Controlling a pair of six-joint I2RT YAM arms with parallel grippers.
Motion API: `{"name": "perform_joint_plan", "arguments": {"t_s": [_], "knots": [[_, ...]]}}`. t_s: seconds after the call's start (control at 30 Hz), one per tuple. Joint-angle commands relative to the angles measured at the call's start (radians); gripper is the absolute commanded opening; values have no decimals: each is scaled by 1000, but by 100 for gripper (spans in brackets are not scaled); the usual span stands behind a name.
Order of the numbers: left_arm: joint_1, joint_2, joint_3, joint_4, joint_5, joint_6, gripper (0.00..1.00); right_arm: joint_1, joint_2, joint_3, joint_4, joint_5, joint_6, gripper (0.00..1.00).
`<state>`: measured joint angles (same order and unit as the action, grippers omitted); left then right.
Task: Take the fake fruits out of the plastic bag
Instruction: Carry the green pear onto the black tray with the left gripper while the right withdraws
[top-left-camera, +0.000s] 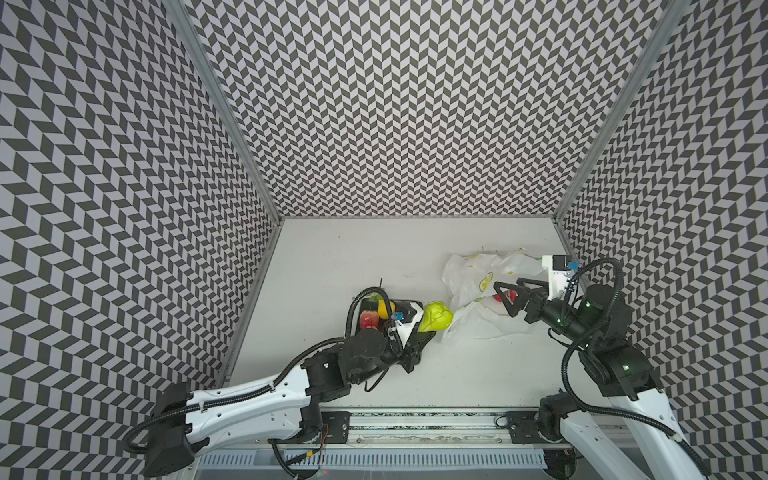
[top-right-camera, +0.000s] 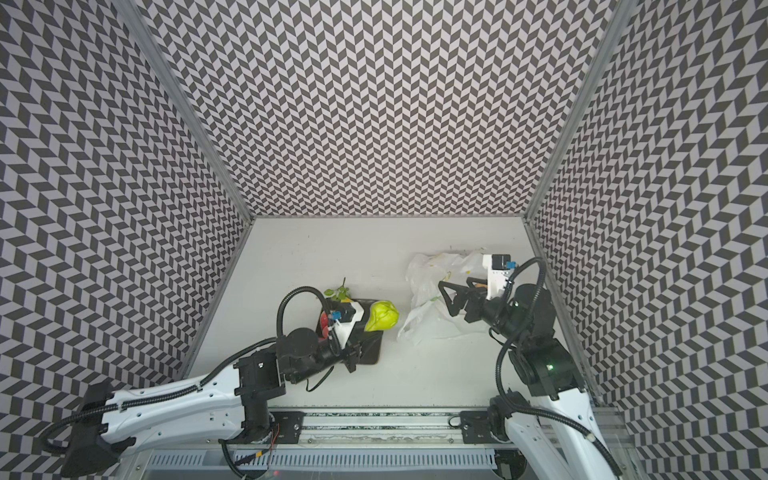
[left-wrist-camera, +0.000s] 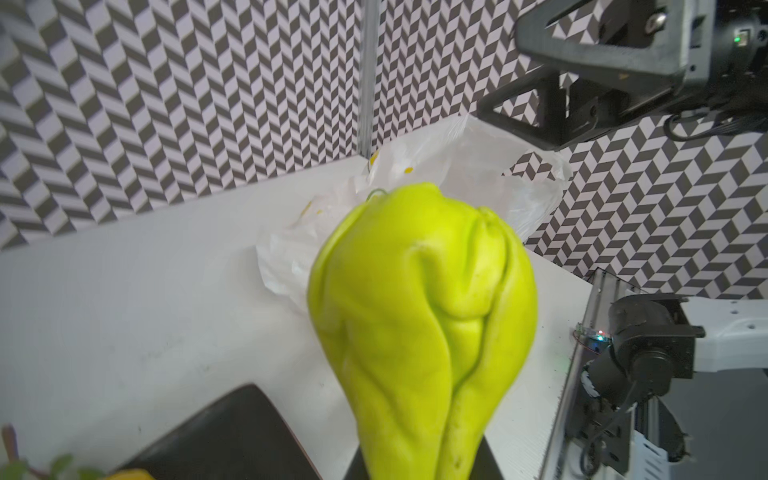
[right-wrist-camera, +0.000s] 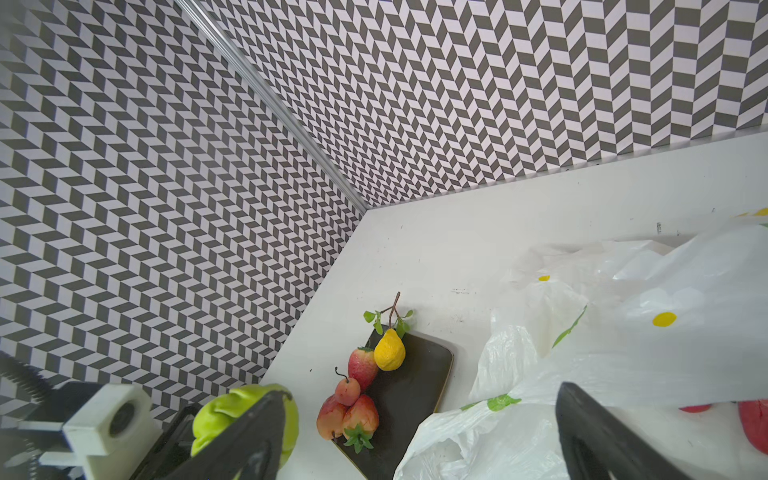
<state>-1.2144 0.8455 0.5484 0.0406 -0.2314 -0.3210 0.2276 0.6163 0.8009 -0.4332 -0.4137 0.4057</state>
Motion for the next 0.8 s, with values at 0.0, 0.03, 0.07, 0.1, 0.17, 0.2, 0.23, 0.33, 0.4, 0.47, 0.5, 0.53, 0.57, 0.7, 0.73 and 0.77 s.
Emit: {"name": "perform_joint_plan", "arguments": {"t_s": [0.0,0.03,0.07,0.1,0.17,0.2,0.23,0.33,0.4,0.47,0.5,0.53,0.57,0.7,0.73,0.77], "knots": [[-41,-22,-22,-205,-110,-301,0,-1,-1,-15,58,20,0,99],[-51,-17,-22,-246,-117,-350,0,-2,-3,-21,59,24,2,99],[-63,-8,-21,-278,-121,-394,0,-1,-6,-27,60,26,4,99],[-73,5,-21,-311,-121,-432,0,-1,-7,-32,62,26,6,99],[-85,36,-21,-364,-121,-506,0,-2,-10,-41,65,23,10,99],[-86,51,-21,-397,-123,-561,0,-1,-12,-45,67,23,11,99],[-86,71,-22,-420,-122,-597,0,-1,-12,-50,67,23,12,99],[-86,125,-30,-431,-95,-658,0,-2,-13,-52,65,20,11,99],[-85,162,-34,-427,-82,-686,0,-2,-13,-54,65,14,8,98],[-72,207,-23,-450,-80,-717,0,-1,-15,-55,65,7,8,98],[-61,230,-14,-464,-72,-725,0,-1,-17,-54,65,3,7,98],[-47,250,-7,-470,-59,-725,0,-2,-17,-55,65,1,8,98],[-36,266,-4,-470,-44,-724,0,-1,-19,-56,65,-4,8,98],[-1,300,-20,-395,18,-702,0,-2,-23,-59,61,-15,8,98],[8,303,-23,-377,26,-697,0,-2,-24,-57,57,-15,7,98],[14,308,-26,-362,32,-692,0,-2,-25,-55,54,-16,7,98]]}}
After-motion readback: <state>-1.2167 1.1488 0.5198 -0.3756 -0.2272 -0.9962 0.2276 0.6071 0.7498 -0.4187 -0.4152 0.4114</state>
